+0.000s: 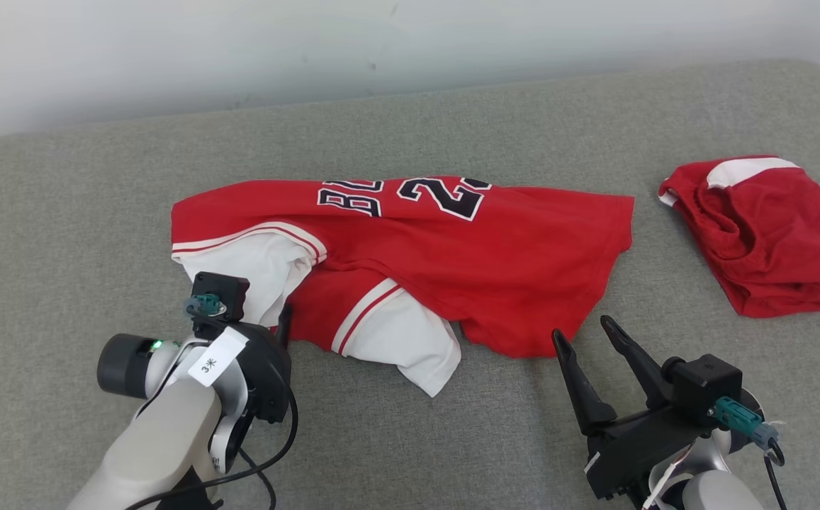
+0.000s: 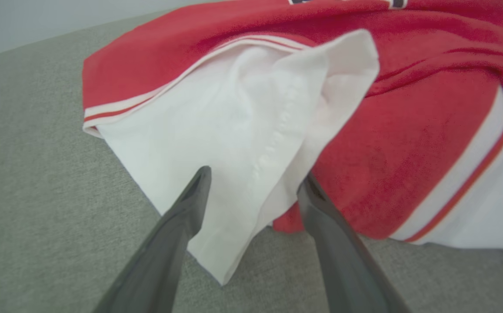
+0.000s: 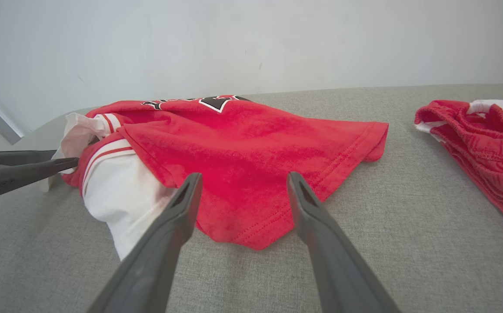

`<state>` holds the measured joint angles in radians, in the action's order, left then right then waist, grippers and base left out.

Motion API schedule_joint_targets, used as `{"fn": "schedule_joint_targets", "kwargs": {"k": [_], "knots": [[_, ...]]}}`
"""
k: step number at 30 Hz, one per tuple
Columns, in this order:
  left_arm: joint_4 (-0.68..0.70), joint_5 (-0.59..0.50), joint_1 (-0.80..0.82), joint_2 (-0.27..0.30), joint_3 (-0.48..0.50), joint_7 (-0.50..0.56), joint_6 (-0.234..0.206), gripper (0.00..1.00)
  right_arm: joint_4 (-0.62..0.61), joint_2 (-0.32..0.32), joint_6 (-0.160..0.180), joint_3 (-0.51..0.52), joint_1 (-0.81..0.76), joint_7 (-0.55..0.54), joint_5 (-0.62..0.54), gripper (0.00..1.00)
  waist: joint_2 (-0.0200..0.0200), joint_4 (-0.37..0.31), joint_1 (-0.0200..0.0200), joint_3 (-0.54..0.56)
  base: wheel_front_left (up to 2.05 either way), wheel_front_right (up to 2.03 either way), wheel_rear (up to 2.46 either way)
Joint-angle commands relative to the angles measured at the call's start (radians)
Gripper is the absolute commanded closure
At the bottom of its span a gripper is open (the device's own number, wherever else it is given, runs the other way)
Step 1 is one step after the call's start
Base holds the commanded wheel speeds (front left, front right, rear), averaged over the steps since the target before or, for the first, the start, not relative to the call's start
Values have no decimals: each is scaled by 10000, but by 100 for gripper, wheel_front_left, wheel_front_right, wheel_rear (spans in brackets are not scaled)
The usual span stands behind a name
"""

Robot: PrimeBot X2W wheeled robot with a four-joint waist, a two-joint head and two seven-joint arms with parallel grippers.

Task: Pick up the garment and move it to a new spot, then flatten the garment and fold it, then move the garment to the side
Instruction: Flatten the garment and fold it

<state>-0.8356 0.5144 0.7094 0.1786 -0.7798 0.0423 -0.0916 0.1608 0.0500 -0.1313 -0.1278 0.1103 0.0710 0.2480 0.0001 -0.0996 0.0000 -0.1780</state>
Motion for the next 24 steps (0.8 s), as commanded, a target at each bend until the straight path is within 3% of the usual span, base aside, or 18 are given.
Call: {"fn": "schedule_joint_targets", "kwargs": {"k": [1,8,9,10,11,18,24], "knots": [[-111,-87,109,63,-38,25,-57,0,15,14,7,23,60,72,103,0,-1,-53,0,-44,0,0,0],[-530,-193,158,87,-214,-11,-139,0,55,14,7,39,23,106,104,0,-1,-79,0,-27,0,0,0],[-576,-214,178,97,-221,-46,-159,39,63,14,7,35,24,105,107,0,-1,-65,0,-9,0,0,0],[-615,-242,183,99,-239,-108,-205,85,76,14,7,36,25,104,112,0,-1,-48,0,8,0,0,0],[-656,-240,168,88,-254,-135,-176,100,86,14,7,34,22,108,114,0,-1,-29,0,27,0,0,0],[-588,-87,-23,147,-164,-607,-212,100,143,14,7,11,-88,102,108,0,-1,146,0,200,0,0,0],[174,-32,-555,537,-7,-1188,-619,100,146,14,7,34,-225,64,112,0,-1,302,0,421,0,0,0]]}}
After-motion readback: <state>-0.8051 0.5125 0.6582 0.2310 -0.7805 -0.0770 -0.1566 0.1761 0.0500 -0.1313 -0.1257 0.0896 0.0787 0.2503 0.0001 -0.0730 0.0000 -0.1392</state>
